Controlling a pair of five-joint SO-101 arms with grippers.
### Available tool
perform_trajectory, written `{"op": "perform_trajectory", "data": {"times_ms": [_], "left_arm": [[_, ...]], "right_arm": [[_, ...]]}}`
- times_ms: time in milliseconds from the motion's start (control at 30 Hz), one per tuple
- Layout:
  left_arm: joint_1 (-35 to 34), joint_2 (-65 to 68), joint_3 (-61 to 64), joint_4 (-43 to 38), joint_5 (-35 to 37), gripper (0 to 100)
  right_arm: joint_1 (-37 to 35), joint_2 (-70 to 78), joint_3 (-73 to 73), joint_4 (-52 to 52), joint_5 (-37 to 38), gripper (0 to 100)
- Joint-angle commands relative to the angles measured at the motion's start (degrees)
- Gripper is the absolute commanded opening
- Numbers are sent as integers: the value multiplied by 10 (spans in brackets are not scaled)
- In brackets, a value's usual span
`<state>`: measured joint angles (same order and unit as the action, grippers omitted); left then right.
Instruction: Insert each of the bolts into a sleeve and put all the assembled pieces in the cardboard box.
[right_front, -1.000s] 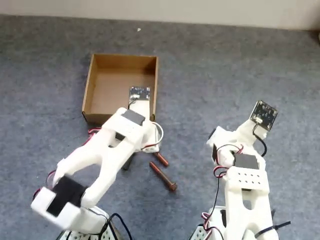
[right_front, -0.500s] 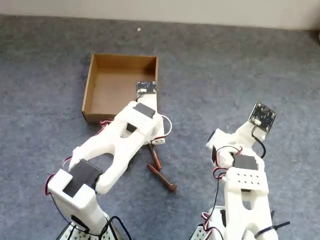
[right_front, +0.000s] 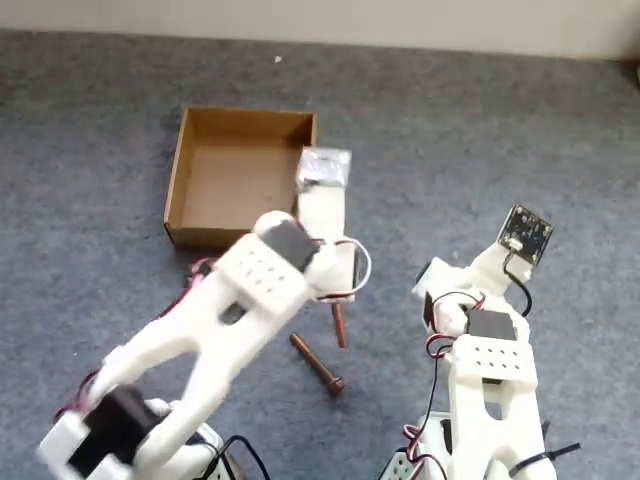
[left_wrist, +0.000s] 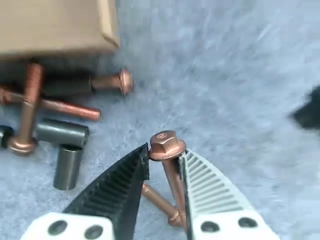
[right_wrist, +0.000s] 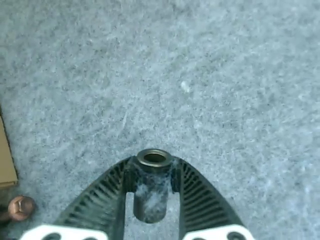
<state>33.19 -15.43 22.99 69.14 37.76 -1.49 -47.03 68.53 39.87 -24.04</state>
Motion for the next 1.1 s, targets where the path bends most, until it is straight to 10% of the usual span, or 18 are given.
{"op": "perform_trajectory", "data": {"times_ms": [0, 400, 1067], "left_arm": [[-30, -111, -7, 6, -63, 5], [-168, -323, -7, 3, -158, 5], [-168, -585, 138, -40, -171, 5]], "right_arm": [[-3, -44, -44, 34, -2, 4], [-240, -359, -12, 85, 165, 4], [-484, -378, 96, -100, 296, 4]]}}
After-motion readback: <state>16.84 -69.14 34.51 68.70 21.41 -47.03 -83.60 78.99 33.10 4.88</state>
